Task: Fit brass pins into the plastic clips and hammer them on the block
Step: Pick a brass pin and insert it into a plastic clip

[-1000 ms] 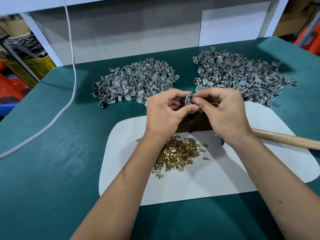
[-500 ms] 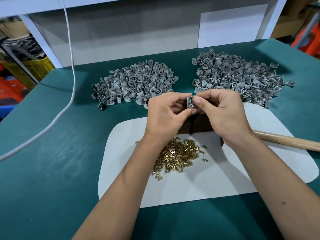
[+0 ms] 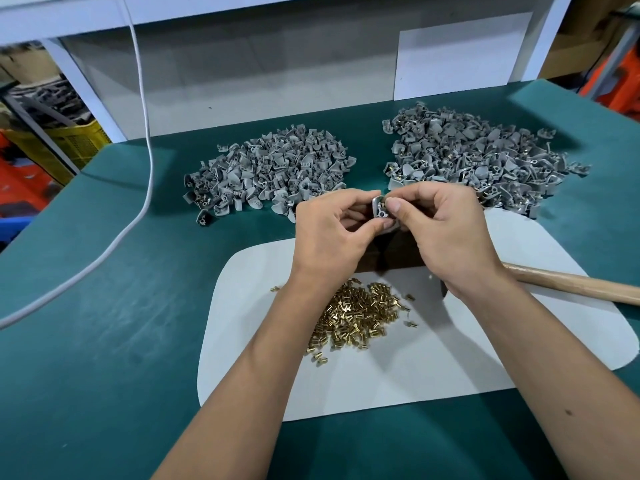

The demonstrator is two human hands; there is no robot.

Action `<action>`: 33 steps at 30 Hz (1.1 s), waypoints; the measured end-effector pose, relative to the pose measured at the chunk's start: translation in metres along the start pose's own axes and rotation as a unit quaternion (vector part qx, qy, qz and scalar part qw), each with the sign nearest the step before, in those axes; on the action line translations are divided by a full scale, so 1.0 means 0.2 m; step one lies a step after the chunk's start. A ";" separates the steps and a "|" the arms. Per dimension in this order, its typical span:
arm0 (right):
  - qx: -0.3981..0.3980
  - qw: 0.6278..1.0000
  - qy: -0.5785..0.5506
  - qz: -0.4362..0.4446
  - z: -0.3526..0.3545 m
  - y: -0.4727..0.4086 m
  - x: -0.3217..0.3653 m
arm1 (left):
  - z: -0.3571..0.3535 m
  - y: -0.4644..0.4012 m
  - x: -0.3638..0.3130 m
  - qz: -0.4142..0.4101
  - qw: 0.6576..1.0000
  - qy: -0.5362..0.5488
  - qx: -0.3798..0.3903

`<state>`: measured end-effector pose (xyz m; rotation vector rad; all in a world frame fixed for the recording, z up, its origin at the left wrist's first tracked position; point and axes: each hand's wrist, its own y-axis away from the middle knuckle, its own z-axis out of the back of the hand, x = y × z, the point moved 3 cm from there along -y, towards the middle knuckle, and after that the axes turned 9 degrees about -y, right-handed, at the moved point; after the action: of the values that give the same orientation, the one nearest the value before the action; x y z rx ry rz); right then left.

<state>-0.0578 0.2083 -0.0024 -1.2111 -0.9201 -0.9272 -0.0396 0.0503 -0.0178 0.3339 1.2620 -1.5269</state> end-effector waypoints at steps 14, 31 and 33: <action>0.009 0.993 0.097 0.060 0.00 0.02 0.05 | 0.02 0.00 -0.01 -0.044 0.998 -0.049 -0.023; 0.036 0.970 0.192 0.144 -0.01 0.03 0.08 | 0.00 0.01 -0.01 0.025 1.000 0.014 0.014; 0.049 0.965 0.198 0.164 0.01 0.02 0.09 | 0.01 0.01 0.00 0.039 0.999 0.028 0.019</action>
<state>-0.0484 0.2091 0.0125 -1.0064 -0.4237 -0.8048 -0.0369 0.0498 -0.0178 0.4480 1.2513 -1.4848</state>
